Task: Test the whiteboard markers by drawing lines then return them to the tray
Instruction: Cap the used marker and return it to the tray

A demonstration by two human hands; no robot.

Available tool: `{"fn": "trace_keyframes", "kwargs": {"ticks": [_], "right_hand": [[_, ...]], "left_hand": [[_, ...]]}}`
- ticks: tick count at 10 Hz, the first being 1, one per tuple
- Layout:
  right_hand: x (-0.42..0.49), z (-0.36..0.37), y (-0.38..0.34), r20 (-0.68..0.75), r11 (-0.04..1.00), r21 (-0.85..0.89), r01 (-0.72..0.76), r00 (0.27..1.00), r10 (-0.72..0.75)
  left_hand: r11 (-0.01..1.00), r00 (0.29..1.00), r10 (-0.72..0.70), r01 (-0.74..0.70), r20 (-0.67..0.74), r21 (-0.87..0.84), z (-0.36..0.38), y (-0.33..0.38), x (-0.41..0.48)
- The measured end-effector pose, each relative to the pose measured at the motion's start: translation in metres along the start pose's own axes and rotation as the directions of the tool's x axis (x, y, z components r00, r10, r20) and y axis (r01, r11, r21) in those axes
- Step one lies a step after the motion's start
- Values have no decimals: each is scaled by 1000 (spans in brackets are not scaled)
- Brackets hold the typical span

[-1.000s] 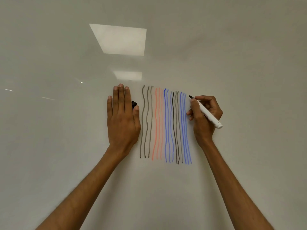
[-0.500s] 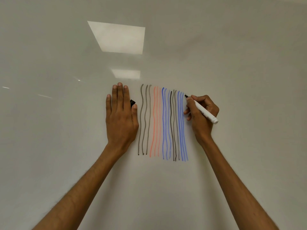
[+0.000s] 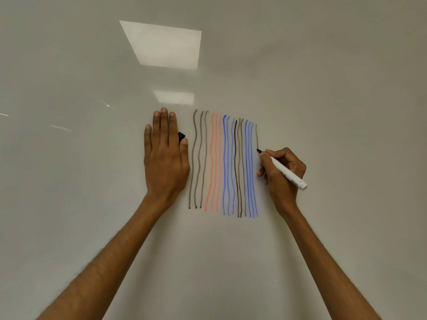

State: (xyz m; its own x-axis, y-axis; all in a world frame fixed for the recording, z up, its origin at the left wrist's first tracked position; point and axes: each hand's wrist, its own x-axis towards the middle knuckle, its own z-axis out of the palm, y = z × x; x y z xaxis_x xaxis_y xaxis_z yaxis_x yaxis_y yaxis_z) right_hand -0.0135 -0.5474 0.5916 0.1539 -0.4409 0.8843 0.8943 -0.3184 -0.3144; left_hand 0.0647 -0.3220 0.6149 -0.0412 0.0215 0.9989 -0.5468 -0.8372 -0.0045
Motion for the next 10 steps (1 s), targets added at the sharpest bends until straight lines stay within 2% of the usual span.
{"fn": "trace_keyframes", "kwargs": {"ticks": [7, 10], "right_hand": [[-35, -43, 19, 205, 996, -31, -82, 975, 87], [-48, -61, 20, 297, 978, -126, -166, 934, 197]], "left_hand": [[1000, 1000, -3, 3, -9, -15, -1, 0, -2], [1000, 1000, -4, 4, -5, -13, -2, 1, -3]]}}
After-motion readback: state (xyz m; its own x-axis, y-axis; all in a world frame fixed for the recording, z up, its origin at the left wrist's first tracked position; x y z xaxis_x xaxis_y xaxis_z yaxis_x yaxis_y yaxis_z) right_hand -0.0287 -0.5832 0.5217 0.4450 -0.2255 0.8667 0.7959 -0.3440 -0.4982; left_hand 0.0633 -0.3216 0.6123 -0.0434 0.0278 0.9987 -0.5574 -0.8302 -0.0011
